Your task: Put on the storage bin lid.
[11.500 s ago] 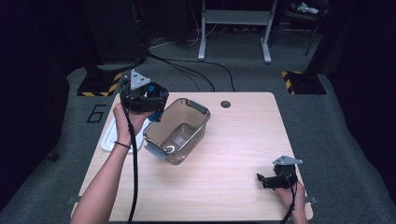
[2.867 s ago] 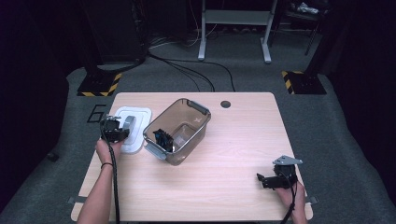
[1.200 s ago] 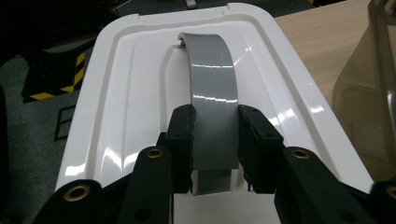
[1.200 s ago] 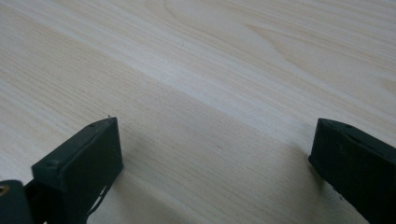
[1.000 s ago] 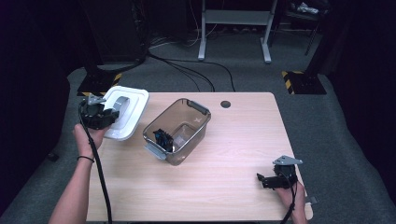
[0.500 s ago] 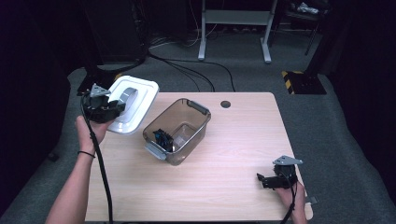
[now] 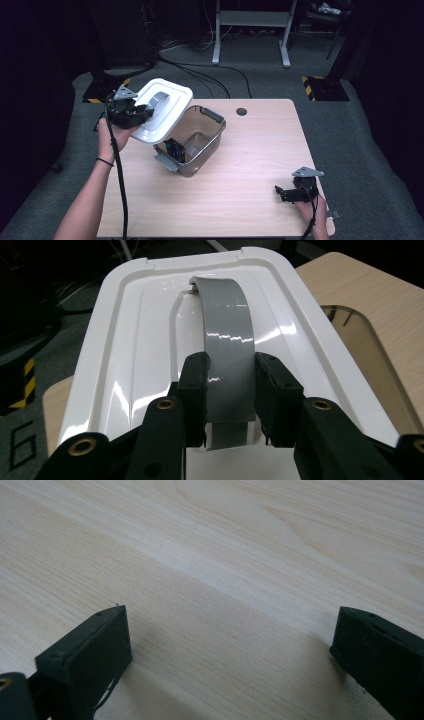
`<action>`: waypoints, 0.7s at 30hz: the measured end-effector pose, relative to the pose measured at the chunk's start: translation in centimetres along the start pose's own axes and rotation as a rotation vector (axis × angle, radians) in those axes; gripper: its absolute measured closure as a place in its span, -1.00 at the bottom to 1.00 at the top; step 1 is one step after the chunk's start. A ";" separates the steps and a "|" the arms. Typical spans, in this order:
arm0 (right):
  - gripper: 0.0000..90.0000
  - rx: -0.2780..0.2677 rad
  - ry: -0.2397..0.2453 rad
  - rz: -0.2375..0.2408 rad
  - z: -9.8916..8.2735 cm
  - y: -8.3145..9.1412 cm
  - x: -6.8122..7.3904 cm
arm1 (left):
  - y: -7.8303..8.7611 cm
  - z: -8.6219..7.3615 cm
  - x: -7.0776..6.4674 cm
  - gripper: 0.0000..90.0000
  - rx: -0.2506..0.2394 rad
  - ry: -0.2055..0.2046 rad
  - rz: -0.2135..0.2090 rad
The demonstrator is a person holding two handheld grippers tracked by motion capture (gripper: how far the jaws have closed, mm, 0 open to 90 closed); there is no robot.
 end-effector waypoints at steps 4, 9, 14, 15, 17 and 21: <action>-0.96 0.000 0.001 0.000 0.0 0.0 0.0 | -0.6 0.4 -1.6 0.50 0.013 -0.032 -0.046; -0.96 -0.001 0.000 0.000 0.0 0.0 0.0 | -1.3 0.7 -3.2 0.50 0.028 -0.063 -0.089; -0.96 -0.001 0.000 0.000 0.0 0.0 0.0 | -2.6 1.0 -5.2 0.50 0.042 -0.078 -0.133; -0.96 -0.001 0.000 0.000 0.0 0.0 0.0 | -3.1 0.9 -5.8 0.50 0.053 -0.086 -0.148; -0.96 -0.001 0.000 0.000 0.0 0.0 0.0 | -3.9 0.6 -6.3 0.50 0.075 -0.093 -0.159; -0.96 -0.001 0.003 0.002 0.0 0.0 0.0 | -5.4 -0.2 -7.0 0.50 0.112 -0.086 -0.171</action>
Point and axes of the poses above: each handheld gripper's, and its own axes: y roughly backward along the jaws, z roughly out of its top, x roughly to its left, the point moved 8 cm from there along -y, roughly forward along the jaws, and after that the axes turned 3 degrees about z, right-handed, at the moved point
